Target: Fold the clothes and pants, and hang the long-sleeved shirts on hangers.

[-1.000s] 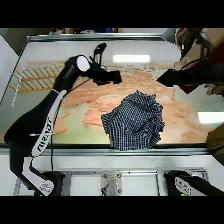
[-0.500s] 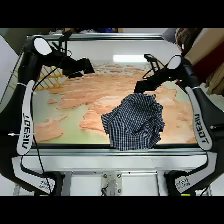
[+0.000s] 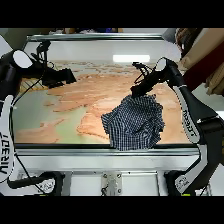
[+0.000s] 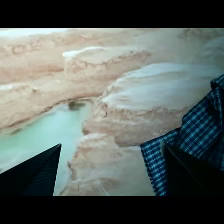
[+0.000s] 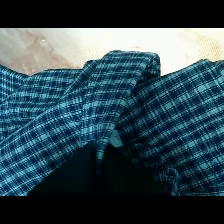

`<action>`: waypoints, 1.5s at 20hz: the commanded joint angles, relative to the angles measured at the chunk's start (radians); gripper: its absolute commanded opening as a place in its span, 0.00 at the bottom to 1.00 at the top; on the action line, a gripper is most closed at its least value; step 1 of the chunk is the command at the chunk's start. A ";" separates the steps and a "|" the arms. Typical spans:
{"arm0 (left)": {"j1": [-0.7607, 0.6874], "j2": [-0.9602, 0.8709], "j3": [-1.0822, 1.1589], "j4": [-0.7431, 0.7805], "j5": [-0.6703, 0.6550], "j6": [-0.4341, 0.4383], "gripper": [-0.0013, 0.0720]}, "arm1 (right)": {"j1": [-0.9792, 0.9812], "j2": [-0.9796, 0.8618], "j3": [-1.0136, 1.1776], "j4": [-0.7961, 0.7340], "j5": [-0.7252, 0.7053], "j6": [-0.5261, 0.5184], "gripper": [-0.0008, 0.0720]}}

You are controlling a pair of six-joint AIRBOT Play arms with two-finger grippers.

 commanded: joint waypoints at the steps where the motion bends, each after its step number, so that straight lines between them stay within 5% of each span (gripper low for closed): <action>1: 0.050 0.082 -0.109 0.012 0.021 -0.001 0.95 | 0.002 0.002 0.019 0.002 0.021 -0.014 0.04; 6: 0.118 0.169 -0.131 0.012 0.028 0.006 0.95 | -0.005 0.058 0.393 -0.061 -0.301 0.014 0.04; 9: 0.157 0.224 -0.131 0.013 0.041 0.006 0.94 | -0.002 0.223 0.369 0.007 -0.586 -0.032 0.04; 13: 0.207 0.299 -0.131 0.013 0.082 0.006 0.95 | 0.085 0.415 0.231 0.256 -0.441 -0.324 0.04; 16: 0.245 0.348 -0.131 0.013 0.097 0.006 0.94 | 0.262 0.433 0.162 0.199 -0.246 -0.338 0.04; 19: 0.283 0.392 -0.131 0.013 0.090 0.006 0.95 | 0.460 0.399 0.018 0.203 -0.275 -0.335 0.04; 20: 0.291 0.406 -0.131 0.013 0.081 0.006 0.94 | 0.516 0.378 -0.025 0.203 -0.299 -0.314 0.10; 22: 0.298 0.428 -0.131 0.014 0.066 0.007 0.95 | 0.605 0.318 -0.053 0.199 -0.296 -0.311 0.89; 25: 0.285 0.445 -0.131 0.015 0.066 0.023 0.94 | 0.608 0.329 -0.051 0.150 -0.284 -0.286 0.76; 30: 0.104 0.403 -0.152 0.019 0.042 0.096 0.94 | 0.439 0.513 -0.056 -0.122 -0.126 -0.043 0.76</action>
